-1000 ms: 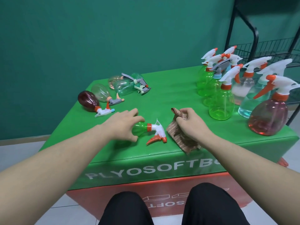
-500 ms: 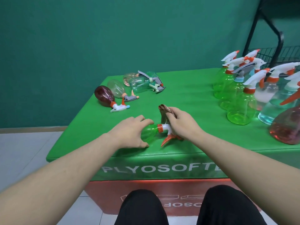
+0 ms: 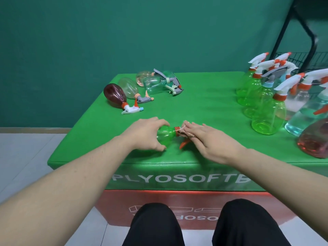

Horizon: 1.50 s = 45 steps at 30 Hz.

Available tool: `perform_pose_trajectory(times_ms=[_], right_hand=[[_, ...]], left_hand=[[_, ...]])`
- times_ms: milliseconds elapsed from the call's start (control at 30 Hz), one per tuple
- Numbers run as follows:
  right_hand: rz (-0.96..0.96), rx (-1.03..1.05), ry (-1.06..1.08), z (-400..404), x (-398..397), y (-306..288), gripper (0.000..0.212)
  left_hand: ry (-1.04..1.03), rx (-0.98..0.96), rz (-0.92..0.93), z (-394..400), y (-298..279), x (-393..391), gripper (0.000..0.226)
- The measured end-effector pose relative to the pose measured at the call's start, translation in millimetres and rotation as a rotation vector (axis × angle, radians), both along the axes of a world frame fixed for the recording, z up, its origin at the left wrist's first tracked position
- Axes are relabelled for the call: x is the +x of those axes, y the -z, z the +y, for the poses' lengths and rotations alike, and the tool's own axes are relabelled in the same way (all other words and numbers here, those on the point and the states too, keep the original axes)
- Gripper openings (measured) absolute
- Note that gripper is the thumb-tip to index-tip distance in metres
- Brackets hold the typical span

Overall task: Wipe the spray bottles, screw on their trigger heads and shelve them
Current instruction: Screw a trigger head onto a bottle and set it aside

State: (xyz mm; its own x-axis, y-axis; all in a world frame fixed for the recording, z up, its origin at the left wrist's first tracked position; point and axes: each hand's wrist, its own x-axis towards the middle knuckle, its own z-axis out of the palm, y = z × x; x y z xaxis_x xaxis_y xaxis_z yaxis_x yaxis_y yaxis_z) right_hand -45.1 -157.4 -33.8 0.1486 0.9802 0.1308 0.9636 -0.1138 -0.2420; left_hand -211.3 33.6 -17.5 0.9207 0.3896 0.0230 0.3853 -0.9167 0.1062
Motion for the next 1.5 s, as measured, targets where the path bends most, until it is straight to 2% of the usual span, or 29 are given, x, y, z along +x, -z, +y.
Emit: perform_pose_trajectory(times_ms=[300, 467, 633, 867, 1000, 1367, 1500], right_hand=[[-0.202, 0.032, -0.085, -18.4, -17.1, 8.5, 0.056], [-0.317, 0.014, -0.151, -10.5, -32.4, 18.7, 0.053], [-0.339, 0.028, -0.084, -11.6, -21.3, 17.8, 0.055], [-0.144, 0.062, 0.023, 1.1, -8.0, 13.8, 0.066], [-0.039, 0.117, 0.058, 21.9, -6.2, 6.8, 0.050], [0.321, 0.141, 0.262, 56.3, -11.6, -9.3, 0.040], [0.341, 0.193, 0.246, 40.5, -13.9, -6.7, 0.038]], left_hand=[[-0.007, -0.004, 0.011, -1.5, -3.2, 3.7, 0.091], [-0.014, -0.004, 0.012, -3.1, -4.5, 4.1, 0.091], [-0.033, -0.020, -0.010, -2.3, -2.4, 1.2, 0.091], [-0.059, -0.046, -0.048, 1.2, 1.1, -0.5, 0.091], [-0.057, -0.047, -0.077, 0.2, 2.6, -1.6, 0.090], [-0.094, -0.057, -0.103, -3.6, 3.5, -4.2, 0.088], [-0.139, -0.113, -0.123, -1.1, 4.5, -5.7, 0.085]])
